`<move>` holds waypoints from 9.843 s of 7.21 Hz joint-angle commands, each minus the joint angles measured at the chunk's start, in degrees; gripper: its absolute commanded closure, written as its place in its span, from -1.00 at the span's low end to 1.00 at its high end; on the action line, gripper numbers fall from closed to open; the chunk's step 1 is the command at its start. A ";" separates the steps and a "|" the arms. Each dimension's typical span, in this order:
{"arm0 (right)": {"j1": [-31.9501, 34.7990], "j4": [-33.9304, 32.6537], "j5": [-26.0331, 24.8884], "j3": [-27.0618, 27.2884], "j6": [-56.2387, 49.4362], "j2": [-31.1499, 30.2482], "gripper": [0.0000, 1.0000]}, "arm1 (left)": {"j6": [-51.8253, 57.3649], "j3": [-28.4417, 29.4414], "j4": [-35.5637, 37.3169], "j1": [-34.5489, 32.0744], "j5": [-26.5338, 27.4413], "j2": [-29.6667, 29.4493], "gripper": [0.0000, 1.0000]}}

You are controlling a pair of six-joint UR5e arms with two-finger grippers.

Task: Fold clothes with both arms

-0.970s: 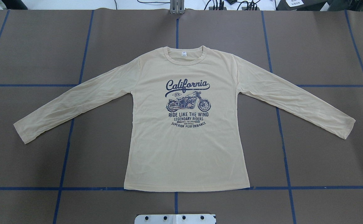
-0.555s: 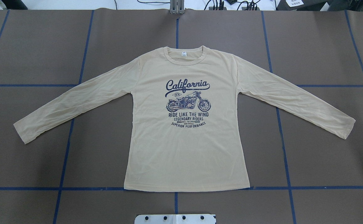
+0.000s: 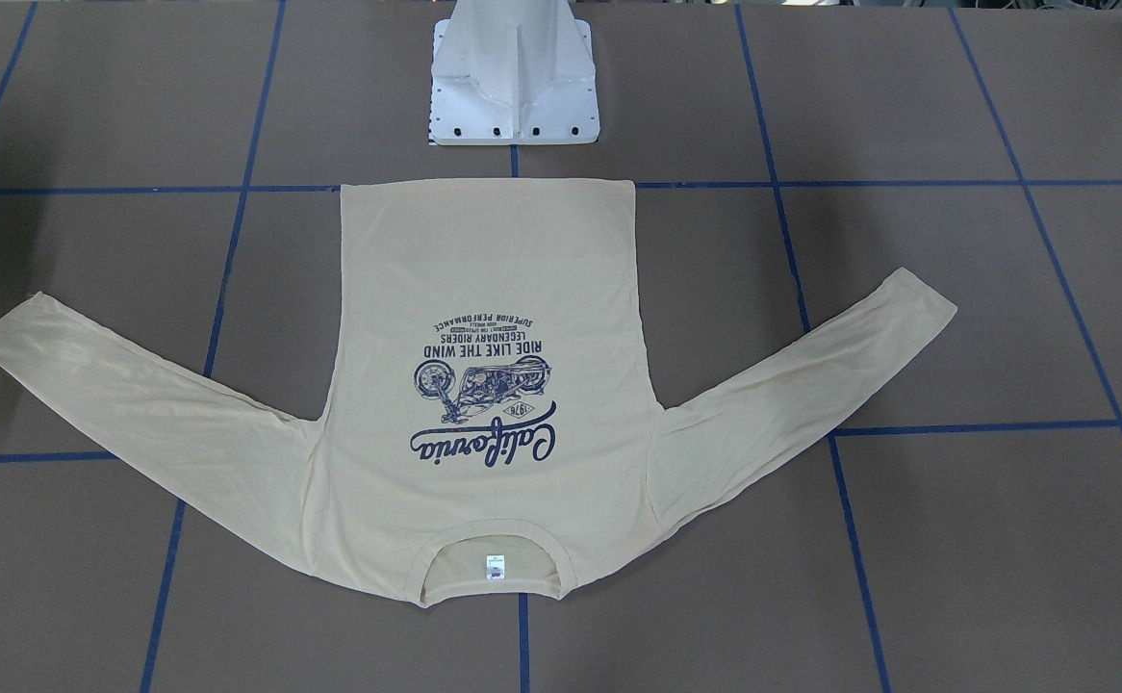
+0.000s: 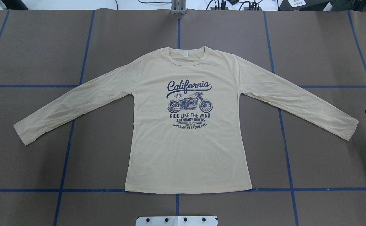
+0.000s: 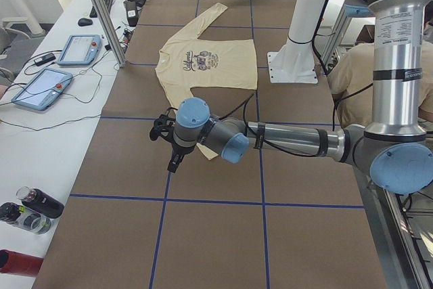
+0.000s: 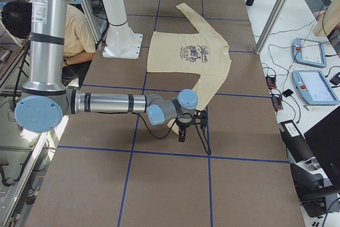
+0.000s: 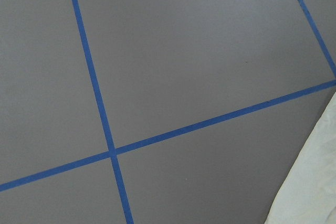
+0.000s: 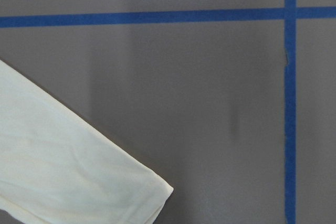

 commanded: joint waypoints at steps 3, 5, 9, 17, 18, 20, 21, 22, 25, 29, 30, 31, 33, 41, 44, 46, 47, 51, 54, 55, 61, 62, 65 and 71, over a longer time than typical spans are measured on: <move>-4.70 8.20 -3.23 -5.08 8.84 0.10 -0.78 | -0.48 -0.16 -0.68 0.00 0.02 0.01 -0.99; -5.57 9.17 -3.14 -5.18 11.63 0.53 -0.67 | -0.48 -0.25 -0.68 0.00 0.02 0.10 -0.99; -6.63 11.98 -3.32 -6.06 16.92 2.63 -0.74 | -0.30 -0.25 -0.77 0.00 0.02 0.19 -0.99; -6.81 11.46 -2.53 -7.82 16.93 1.77 0.39 | -0.39 -0.34 -0.77 -0.09 0.02 0.19 -0.99; -6.90 11.37 -2.44 -7.82 16.93 1.94 0.99 | -0.30 -0.43 -0.77 -0.17 0.10 0.19 -0.99; -6.72 11.20 -0.09 -7.47 16.93 2.03 1.00 | -0.30 -0.52 -0.77 -0.17 0.02 0.19 -0.99; -4.55 11.28 3.76 -6.95 16.93 2.38 1.00 | -0.30 -0.86 -0.77 -0.17 0.02 0.19 -0.99; -3.13 11.19 6.06 -4.59 17.11 2.64 1.00 | -0.30 -1.48 -0.77 -0.17 0.02 0.19 -0.99; -4.42 11.11 5.82 -1.40 27.34 11.04 1.00 | -0.57 -3.41 -0.85 -0.09 0.02 0.01 -0.99; -15.14 -5.52 -3.20 -2.19 41.45 35.89 1.00 | 0.05 -4.47 -0.85 0.35 0.02 -0.78 -0.99; -16.72 -10.73 -6.19 -2.63 41.63 42.14 1.00 | 0.05 -4.47 -0.86 0.35 0.02 -0.78 -0.99; -19.35 -12.17 -8.92 -3.33 42.24 45.94 1.00 | 0.05 -4.56 -0.94 0.35 0.02 -0.78 -0.99; -23.23 -12.01 -14.90 -12.25 42.59 57.86 1.00 | 0.05 -4.38 -0.94 0.35 0.02 -0.78 -0.99; -36.95 -11.92 -32.67 -25.62 37.76 74.16 1.00 | -0.48 -4.65 -0.86 0.35 -0.07 -0.61 -0.99; -38.01 -11.75 -35.05 -28.20 37.15 75.77 1.00 | -0.57 -4.73 -0.86 0.35 -0.07 -0.52 -0.99; -38.27 -11.57 -36.01 -29.53 37.06 76.73 1.00 | -0.57 -5.09 -0.86 0.27 -0.07 -0.34 -0.99; -38.27 -11.57 -36.27 -31.70 37.06 78.22 1.00 | -0.57 -5.17 -0.86 0.35 -0.07 -0.43 -0.99; -39.94 -10.96 -38.39 -33.75 36.97 79.11 1.00 | -0.65 -5.35 -0.86 0.35 -0.16 -0.34 -0.99; -40.29 -8.23 -38.91 -36.12 37.06 79.64 1.00 | -0.65 -5.52 -0.86 0.35 -0.42 -0.17 -0.99; -40.38 -8.23 -39.00 -37.25 37.14 80.68 1.00 | -0.66 -5.79 -0.86 0.27 -0.42 -0.08 -0.99; -40.12 -8.58 -38.48 -37.19 38.81 81.84 -0.99 | -9.37 -4.92 -0.93 3.66 -2.78 -0.34 -1.00; -39.86 -8.67 -38.13 -35.61 40.29 80.36 -0.99 | -16.58 -5.08 -3.90 8.65 -2.19 -0.25 -1.00; -32.69 -15.04 -26.33 -19.91 43.66 66.85 -0.98 | -28.49 -2.99 -8.94 19.66 5.44 0.36 -0.99; -21.34 -17.27 -14.14 4.37 36.01 40.12 -0.98 | -29.13 11.94 -20.19 24.51 5.46 -1.04 -0.51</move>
